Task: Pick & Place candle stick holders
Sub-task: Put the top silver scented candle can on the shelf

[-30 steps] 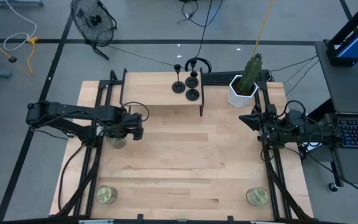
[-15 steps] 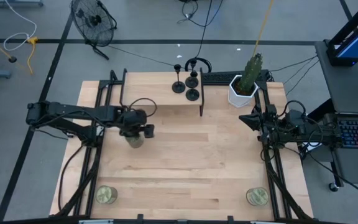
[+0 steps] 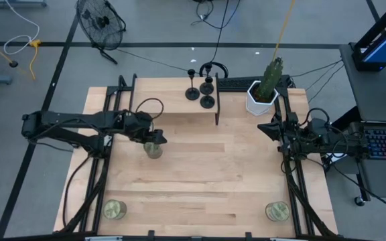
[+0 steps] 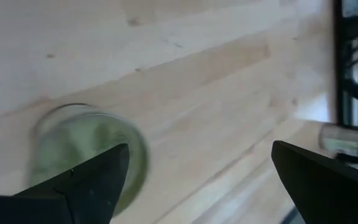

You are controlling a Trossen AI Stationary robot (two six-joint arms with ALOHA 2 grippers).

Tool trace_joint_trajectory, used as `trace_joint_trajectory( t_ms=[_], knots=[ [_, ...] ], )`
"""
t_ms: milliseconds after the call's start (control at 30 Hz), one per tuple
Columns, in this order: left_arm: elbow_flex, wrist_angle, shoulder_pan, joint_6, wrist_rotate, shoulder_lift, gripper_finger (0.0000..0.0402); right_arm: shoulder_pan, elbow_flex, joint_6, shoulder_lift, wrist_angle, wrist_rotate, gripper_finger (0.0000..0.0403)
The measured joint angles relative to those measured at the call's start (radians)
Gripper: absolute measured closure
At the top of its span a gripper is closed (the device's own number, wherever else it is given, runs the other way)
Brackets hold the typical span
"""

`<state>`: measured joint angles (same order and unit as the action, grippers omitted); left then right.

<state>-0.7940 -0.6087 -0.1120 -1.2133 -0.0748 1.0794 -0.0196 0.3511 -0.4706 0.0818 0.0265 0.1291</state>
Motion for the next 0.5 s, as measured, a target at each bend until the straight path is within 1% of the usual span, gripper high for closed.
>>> trace_joint_trajectory(
  t_ms=[200,300,367,500],
  knots=[
    [0.0,-0.198,0.0,-0.024,0.059,-0.053,0.0002,0.0,0.0,0.0,0.0,0.0,0.0,0.0403],
    [0.0,-0.214,0.0,-0.022,0.059,-0.055,0.0002,0.0,0.0,0.001,0.0,0.0,0.0,0.0403],
    [0.0,-0.205,0.0,0.005,0.061,-0.051,0.0002,0.0,0.0,0.001,0.0,0.0,0.0,0.0403],
    [0.0,-0.199,0.0,0.091,0.129,-0.044,0.0002,0.0,0.0,-0.001,0.0,0.0,0.0,0.0403]
  ],
)
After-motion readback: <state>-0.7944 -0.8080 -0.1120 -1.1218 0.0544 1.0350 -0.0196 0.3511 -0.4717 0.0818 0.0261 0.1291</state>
